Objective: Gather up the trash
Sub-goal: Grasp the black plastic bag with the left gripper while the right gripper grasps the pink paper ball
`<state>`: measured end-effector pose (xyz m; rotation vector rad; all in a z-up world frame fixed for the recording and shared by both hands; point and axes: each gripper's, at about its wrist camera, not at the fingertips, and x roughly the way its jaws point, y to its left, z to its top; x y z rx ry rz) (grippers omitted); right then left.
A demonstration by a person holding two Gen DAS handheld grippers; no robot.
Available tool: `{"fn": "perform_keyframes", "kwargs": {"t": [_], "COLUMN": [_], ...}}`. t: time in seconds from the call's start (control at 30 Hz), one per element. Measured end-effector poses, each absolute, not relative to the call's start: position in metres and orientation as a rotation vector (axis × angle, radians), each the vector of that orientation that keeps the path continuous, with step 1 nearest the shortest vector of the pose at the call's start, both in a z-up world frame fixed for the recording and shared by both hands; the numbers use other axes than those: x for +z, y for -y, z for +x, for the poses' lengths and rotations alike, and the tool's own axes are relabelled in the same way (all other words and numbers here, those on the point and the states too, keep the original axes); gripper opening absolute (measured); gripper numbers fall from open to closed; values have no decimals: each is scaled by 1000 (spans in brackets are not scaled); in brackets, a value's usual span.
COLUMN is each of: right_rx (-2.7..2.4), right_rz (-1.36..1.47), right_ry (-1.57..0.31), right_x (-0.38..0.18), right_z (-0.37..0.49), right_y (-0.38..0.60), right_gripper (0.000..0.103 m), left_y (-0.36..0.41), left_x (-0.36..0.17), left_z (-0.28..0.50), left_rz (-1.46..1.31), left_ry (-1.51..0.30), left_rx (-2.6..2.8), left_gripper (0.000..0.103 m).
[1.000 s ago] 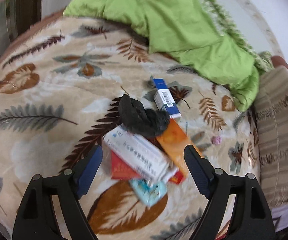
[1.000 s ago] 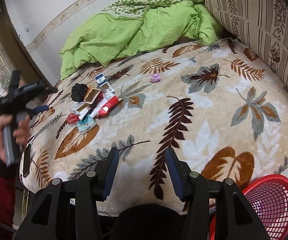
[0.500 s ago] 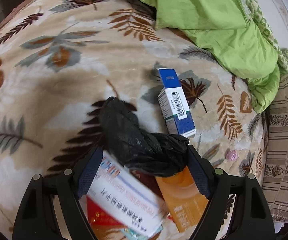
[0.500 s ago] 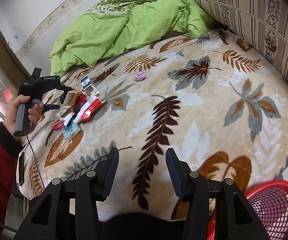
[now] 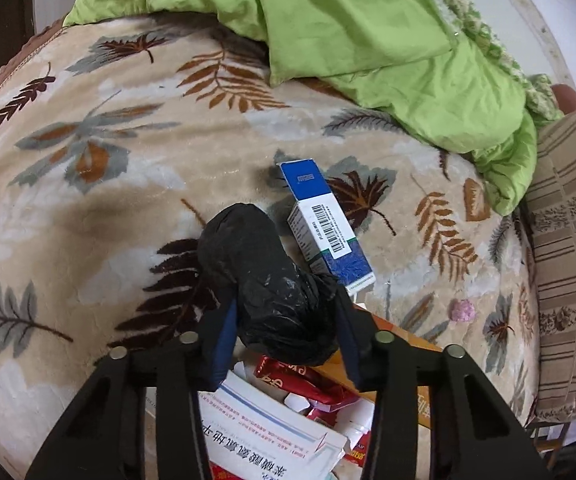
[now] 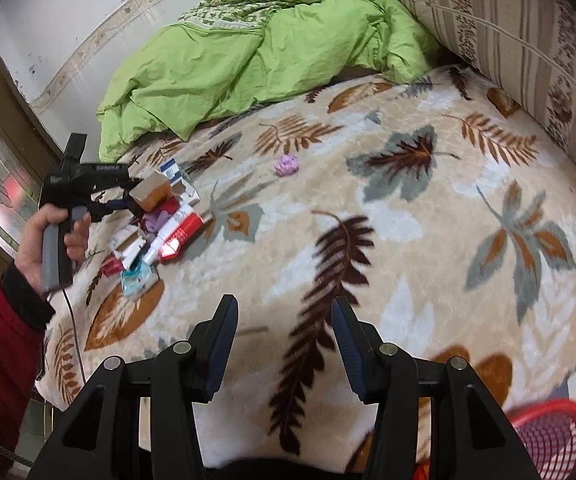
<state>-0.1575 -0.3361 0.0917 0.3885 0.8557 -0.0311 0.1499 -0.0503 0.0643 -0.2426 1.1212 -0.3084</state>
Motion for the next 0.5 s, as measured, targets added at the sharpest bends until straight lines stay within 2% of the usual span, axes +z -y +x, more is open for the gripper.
{"fn": "perform_keyframes", "kwargs": {"t": [0.27,0.5], "right_rx": [-11,-18], "right_rz": [367,317], "right_ry": [-823,-854], "right_x": [87,54], "right_z": [-88,-5], "right_y": [342,346], "right_gripper": [52,52], "left_y": [29,25], "left_x": [97,114], "left_z": [105,49], "left_rz": [-277,-240], "left_ry": [-998,-904], "left_rx": [-421,-491], "left_gripper": [39,39]}}
